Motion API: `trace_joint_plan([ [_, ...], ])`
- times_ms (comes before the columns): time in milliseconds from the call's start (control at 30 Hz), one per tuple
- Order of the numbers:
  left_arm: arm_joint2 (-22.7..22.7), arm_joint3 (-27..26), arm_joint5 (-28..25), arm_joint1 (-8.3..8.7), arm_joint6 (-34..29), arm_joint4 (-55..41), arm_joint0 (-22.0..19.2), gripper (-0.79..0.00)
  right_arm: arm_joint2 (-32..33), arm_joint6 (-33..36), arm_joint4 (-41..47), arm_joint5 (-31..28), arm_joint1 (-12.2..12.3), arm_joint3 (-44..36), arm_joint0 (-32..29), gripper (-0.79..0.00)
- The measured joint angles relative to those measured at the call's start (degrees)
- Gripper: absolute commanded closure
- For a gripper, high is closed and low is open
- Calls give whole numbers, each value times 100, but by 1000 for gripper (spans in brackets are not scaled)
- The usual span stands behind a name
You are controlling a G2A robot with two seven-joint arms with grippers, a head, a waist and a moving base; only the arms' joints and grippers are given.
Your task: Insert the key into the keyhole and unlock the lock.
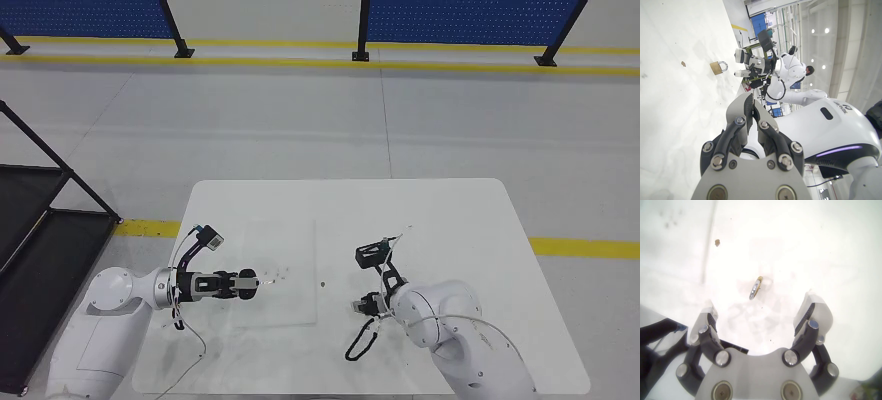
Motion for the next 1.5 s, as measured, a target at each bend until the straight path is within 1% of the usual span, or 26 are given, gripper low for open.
trace_joint_plan([
  [133,0,0,0,0,0,0,0,0,-11,137,-199,-136,-152,178,2,-785],
  [333,0,0,0,0,0,0,0,0,-140,142,-406,-141,-356,474,10,-785],
  [500,0,0,0,0,0,0,0,0,-317,142,-497,-141,-492,894,204,-785],
  [667,0,0,0,0,0,0,0,0,-345,142,-462,-141,-605,1265,365,-785],
  [700,0,0,0,0,0,0,0,0,-347,142,-475,-141,-630,1317,375,-696],
  [733,0,0,0,0,0,0,0,0,-345,142,-489,-141,-648,1351,376,-548],
  [767,0,0,0,0,0,0,0,0,-342,142,-502,-141,-665,1378,373,-428],
  [800,0,0,0,0,0,0,0,0,-338,142,-517,-142,-688,1404,363,-369],
  [1167,0,0,0,0,0,0,0,0,-330,142,-723,-142,-823,1401,216,-299],
  [1400,0,0,0,0,0,0,0,0,-299,142,-826,-142,-876,1365,159,-209],
  [1500,0,0,0,0,0,0,0,0,-289,142,-858,-142,-893,1376,147,-206],
])
